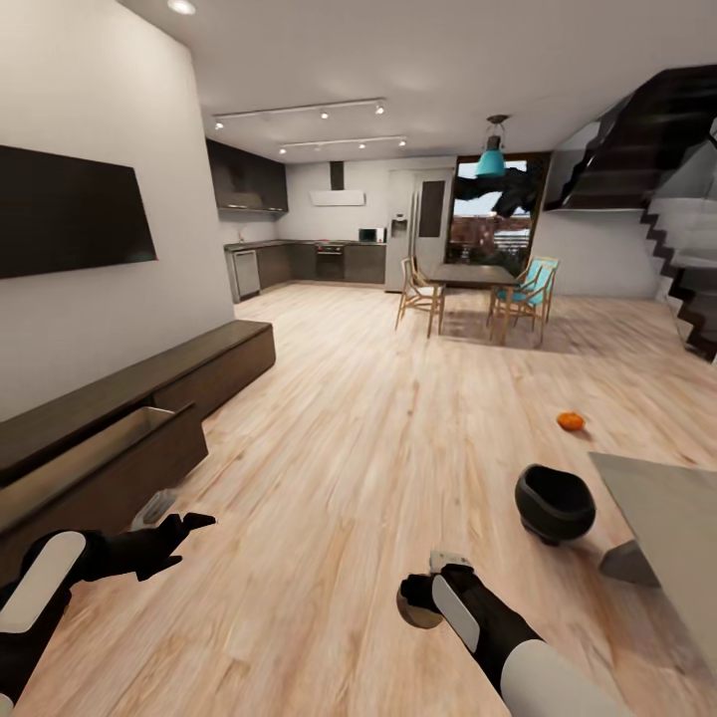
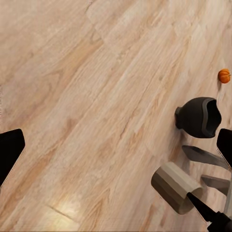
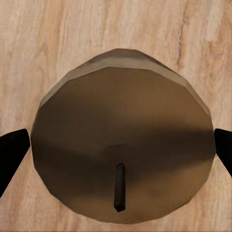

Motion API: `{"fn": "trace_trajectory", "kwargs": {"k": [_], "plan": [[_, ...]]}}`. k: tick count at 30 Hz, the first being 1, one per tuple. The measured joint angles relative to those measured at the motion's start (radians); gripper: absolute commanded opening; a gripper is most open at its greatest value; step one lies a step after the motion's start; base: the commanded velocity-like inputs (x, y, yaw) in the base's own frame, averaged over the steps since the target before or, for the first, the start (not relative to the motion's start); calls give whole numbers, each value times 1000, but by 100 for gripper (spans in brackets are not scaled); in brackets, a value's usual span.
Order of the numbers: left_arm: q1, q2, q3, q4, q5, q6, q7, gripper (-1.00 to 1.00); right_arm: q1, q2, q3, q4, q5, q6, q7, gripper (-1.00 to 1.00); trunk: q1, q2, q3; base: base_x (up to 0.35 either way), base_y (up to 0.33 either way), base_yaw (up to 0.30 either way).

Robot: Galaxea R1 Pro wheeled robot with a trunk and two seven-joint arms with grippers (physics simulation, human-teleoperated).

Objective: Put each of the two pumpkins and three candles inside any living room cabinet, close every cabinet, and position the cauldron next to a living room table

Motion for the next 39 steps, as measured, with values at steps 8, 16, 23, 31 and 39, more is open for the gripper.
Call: {"fn": "trace_trajectory", "kwargs": {"k": [8, 16, 23, 31, 39], "plan": [[0, 0, 0, 0, 0, 0, 0, 100, 0, 0, 0, 0, 1, 1, 0, -100, 0, 0, 0, 341, -22, 271], [0, 0, 0, 0, 0, 0, 0, 100, 0, 0, 0, 0, 2, 1, 0, -100, 0, 0, 0, 318, -157, 275], [0, 0, 0, 0, 0, 0, 0, 100, 0, 0, 0, 0, 2, 1, -1, -100, 0, 0, 0, 306, -185, 276], [0, -2, 0, -3, 2, 0, -1, 100, 0, -6, 0, 1, 2, 1, 1, -100, 0, 0, 0, 305, -186, 276], [0, -3, 0, -5, 3, 0, -2, 100, 0, -3, 0, 2, 2, -30, 1, -100, 0, 0, -2, 305, -186, 276]]}}
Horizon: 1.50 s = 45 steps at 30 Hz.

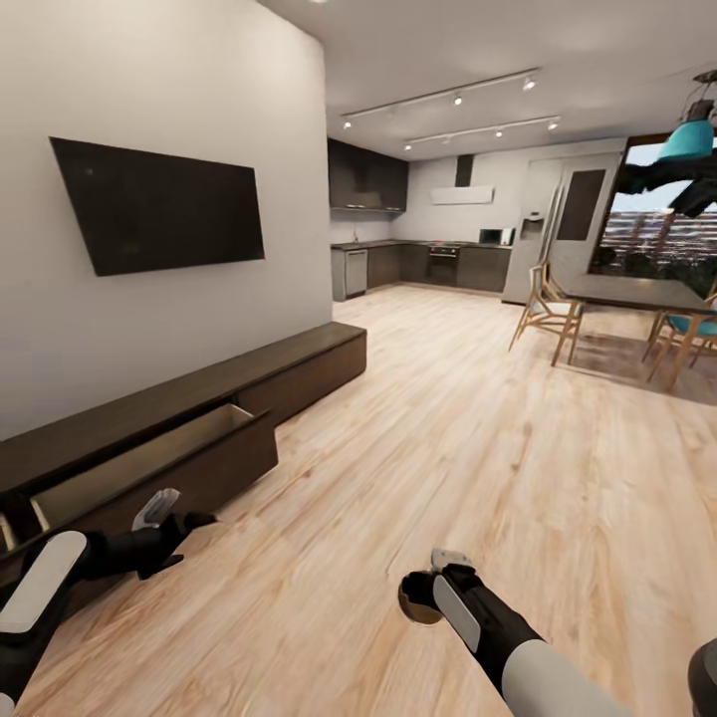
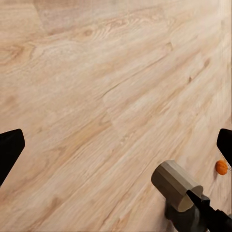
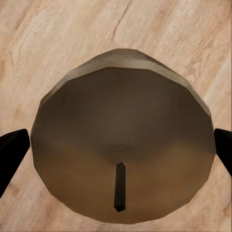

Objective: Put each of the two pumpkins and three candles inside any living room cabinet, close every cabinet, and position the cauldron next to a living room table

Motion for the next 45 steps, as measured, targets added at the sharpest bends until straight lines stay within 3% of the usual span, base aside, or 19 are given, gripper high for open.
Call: {"fn": "trace_trajectory", "kwargs": {"k": [29, 35, 45], "plan": [[0, -2, -5, 4, 0, 1, 0, 100, 0, -4, 0, 0, 0, -4, -1, -100, 0, 0, -13, 290, -198, 276], [0, -7, -31, 2, 0, 1, 0, 100, 0, -2, 0, 0, 0, -4, -2, -100, 0, 0, -15, 233, -247, 276], [0, -7, -38, 2, 1, 1, -2, 100, 0, 2, 0, 0, 1, -5, -3, -100, 1, 0, -18, 96, -223, 276]]}}
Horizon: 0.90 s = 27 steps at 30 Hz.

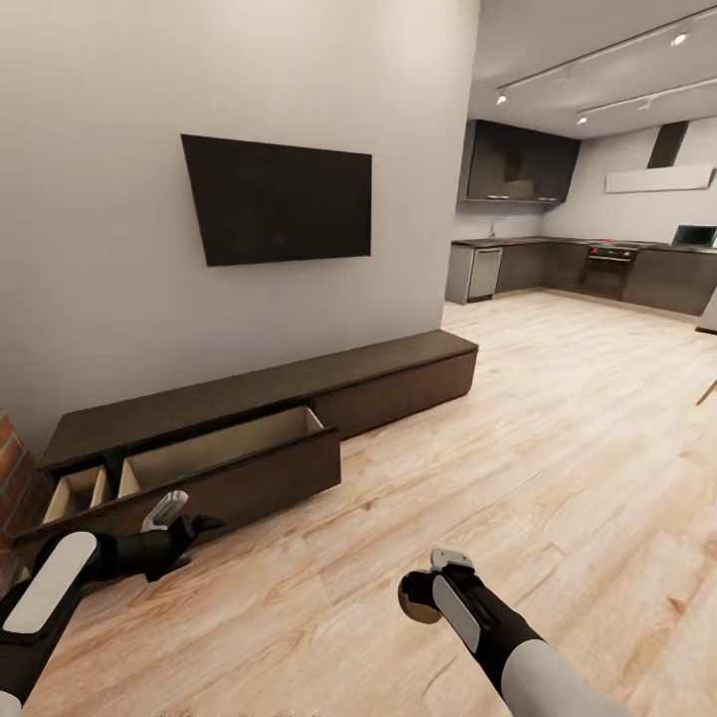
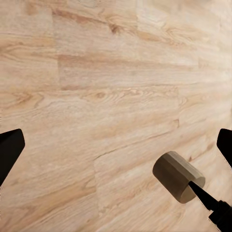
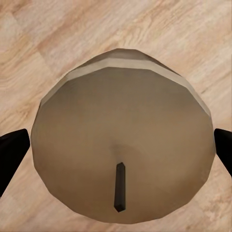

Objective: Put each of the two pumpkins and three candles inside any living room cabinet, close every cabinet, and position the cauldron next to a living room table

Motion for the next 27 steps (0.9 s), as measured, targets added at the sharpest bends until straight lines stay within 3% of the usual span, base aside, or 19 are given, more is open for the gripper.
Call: {"fn": "trace_trajectory", "kwargs": {"k": [7, 12, 27], "plan": [[1, -5, 5, -1, 10, 1, -3, 100, 0, -3, 0, 0, 1, 0, 2, -100, 0, 0, -3, 2, -16, 276], [0, -15, 2, -4, 11, 1, -2, 100, 0, -5, 0, 0, -1, 0, 2, -100, -19, 35, 11, 0, -1, 276], [0, -15, 0, -3, 11, 1, 0, 100, 0, -2, 2, -1, 1, 0, 3, -100, -77, 140, 52, 0, 0, 276]]}}
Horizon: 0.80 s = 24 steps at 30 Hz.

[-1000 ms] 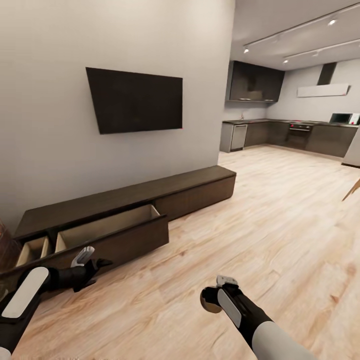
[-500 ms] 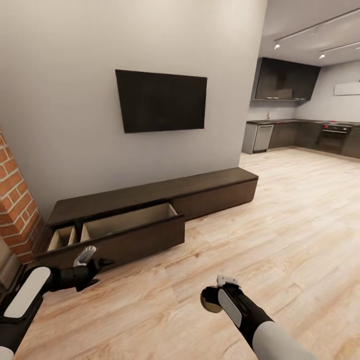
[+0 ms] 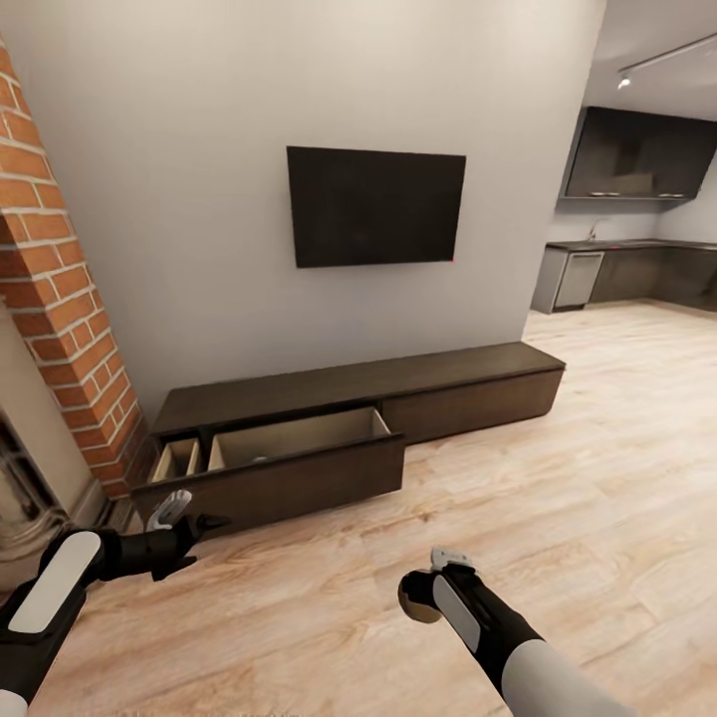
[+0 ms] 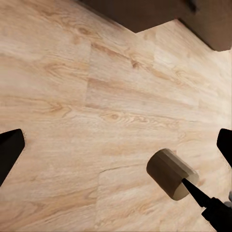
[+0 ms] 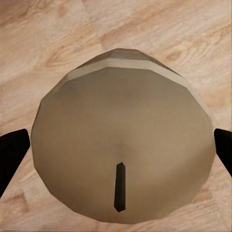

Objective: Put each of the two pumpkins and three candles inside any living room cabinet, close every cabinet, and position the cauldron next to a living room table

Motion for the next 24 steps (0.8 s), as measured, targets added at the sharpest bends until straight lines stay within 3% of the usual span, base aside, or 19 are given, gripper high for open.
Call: {"fn": "trace_trajectory", "kwargs": {"k": [24], "plan": [[0, -1, 1, 2, -5, 0, 2, 100, 0, 2, 0, 0, 0, 0, -2, -100, -92, 168, 65, 0, 0, 275]]}}
